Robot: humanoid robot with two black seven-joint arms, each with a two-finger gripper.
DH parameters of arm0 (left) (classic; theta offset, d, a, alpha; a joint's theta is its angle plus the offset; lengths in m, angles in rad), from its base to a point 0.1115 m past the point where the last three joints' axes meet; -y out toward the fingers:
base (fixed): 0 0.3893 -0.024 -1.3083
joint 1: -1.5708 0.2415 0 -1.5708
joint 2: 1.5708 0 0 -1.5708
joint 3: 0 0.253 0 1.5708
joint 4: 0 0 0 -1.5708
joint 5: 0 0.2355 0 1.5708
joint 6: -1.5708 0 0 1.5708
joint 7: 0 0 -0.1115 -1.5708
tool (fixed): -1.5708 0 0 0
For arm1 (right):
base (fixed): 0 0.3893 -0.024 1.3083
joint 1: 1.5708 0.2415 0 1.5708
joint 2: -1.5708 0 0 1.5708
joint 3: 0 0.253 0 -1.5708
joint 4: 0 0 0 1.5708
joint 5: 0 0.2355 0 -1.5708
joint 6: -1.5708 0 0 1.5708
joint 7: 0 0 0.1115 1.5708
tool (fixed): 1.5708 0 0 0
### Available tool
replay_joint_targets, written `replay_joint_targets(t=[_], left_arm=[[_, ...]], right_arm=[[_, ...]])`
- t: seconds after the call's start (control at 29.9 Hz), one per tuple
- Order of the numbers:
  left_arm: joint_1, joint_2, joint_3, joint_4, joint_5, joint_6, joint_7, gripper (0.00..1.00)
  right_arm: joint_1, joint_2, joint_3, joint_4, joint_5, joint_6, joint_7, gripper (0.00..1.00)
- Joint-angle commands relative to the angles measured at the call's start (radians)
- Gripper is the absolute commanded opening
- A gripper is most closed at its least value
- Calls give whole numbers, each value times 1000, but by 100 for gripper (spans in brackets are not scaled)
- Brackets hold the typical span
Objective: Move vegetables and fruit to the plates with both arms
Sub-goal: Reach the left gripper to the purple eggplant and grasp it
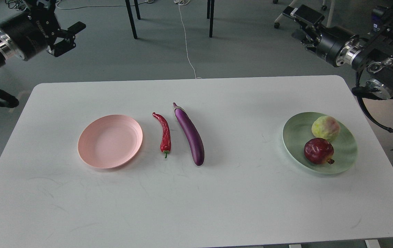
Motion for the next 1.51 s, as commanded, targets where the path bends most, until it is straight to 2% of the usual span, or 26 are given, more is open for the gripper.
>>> replay_joint_targets(t=[0.0,0.23,0.4,0.47,0.57,0.64,0.7,0.84,1.0,1.17,1.47], left_arm=[[-27,-40,5,-122,214,1,3,99],[-29,-195,15,-179,594,1,6,99],[-35,-310,117,-179,850,1,22,99],[-31,-352,157,-171,965,1,60,99],[-23,-390,206,-171,1088,1,141,99],[-18,-412,232,-168,1128,1,175,99],[-18,-432,263,-157,1145,15,197,99],[-24,-462,346,-99,1156,40,221,99],[-20,-528,371,13,1280,77,224,98],[-18,-610,371,93,1287,112,218,97],[-17,-718,375,254,1287,117,204,94]], right_arm=[[-74,-9,150,20,189,6,2,98],[-255,-68,424,44,606,58,0,98],[-421,-122,579,121,775,130,2,98],[-500,-124,631,153,801,141,2,99],[-617,-124,681,240,804,172,2,99],[-701,-127,710,303,804,216,3,99],[-778,-133,747,351,803,263,3,99],[-864,-134,767,400,803,263,3,99],[-909,-134,768,413,803,263,3,99],[-936,-140,779,413,803,263,5,99],[-944,-145,782,416,801,263,3,99]])
